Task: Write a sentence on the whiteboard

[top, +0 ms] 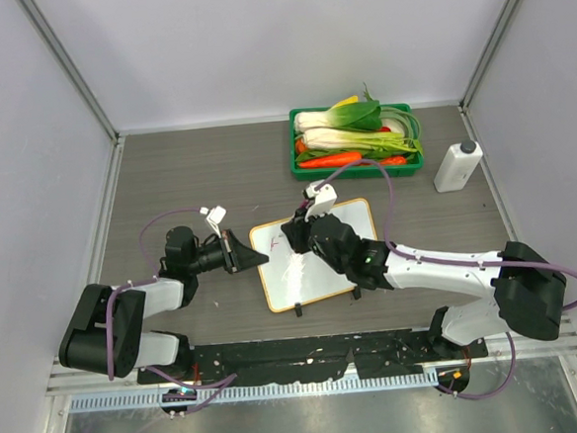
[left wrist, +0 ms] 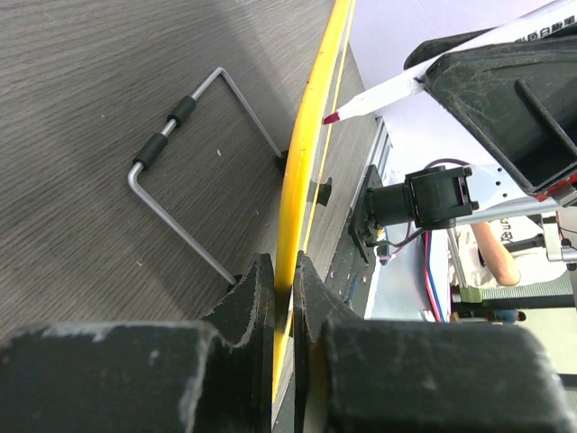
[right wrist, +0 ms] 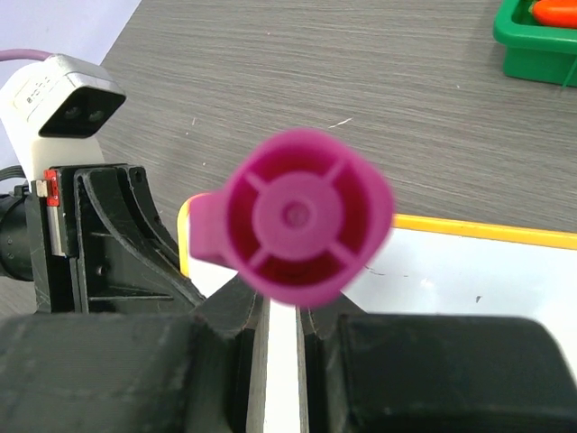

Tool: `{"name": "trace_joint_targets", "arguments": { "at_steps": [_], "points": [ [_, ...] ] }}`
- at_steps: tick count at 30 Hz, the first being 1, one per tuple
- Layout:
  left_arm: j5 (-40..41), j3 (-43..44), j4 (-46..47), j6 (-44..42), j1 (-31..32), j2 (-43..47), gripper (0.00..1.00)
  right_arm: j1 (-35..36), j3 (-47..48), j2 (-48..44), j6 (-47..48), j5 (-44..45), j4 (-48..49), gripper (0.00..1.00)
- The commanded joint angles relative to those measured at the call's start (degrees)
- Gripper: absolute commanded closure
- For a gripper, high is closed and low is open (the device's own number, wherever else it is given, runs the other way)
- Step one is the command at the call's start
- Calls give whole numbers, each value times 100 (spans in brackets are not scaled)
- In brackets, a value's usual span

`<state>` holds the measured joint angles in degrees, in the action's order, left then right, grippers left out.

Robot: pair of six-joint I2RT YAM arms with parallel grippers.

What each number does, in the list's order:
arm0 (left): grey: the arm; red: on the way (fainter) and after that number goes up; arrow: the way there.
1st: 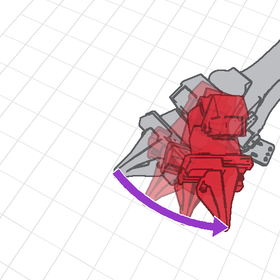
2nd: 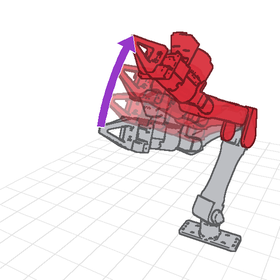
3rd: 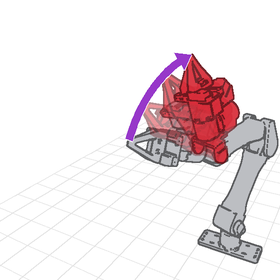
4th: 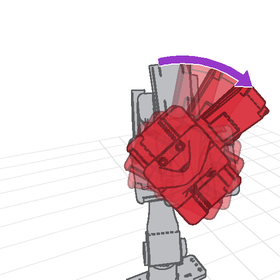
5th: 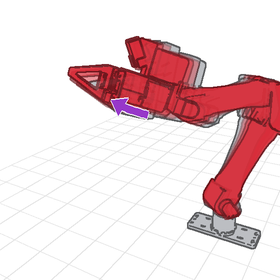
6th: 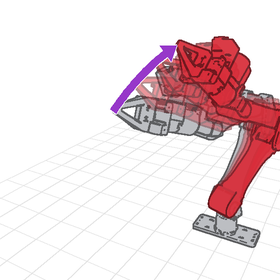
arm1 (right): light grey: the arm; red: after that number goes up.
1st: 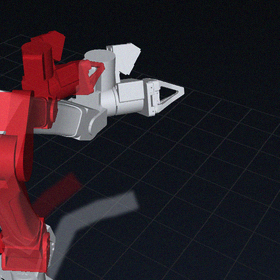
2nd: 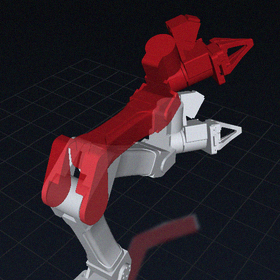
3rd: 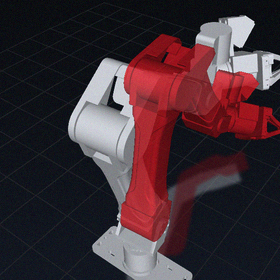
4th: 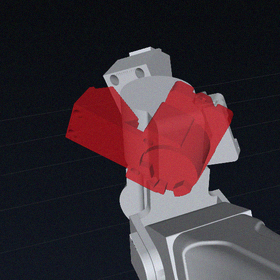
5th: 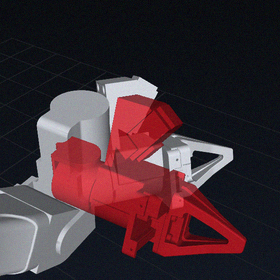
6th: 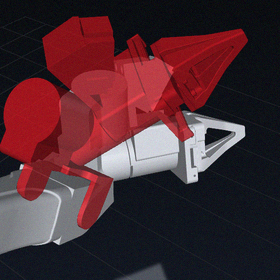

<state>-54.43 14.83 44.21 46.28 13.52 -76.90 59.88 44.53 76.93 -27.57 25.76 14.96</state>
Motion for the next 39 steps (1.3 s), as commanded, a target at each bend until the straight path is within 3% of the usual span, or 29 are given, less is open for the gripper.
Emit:
{"name": "trace_joint_targets", "arguments": {
  "at_steps": [1, 25, 39],
  "points": [
    [328, 55, -211, -137, -7, -114, 100, -2, -50, 15, -99, -71, 60, 99],
    [346, 64, -228, -137, 2, -123, 100, -2, -279, -72, -134, -598, -20, 98],
    [355, 64, -254, -146, -7, -123, 100, -11, -314, -723, 6, -669, 227, 99]
  ]
}}
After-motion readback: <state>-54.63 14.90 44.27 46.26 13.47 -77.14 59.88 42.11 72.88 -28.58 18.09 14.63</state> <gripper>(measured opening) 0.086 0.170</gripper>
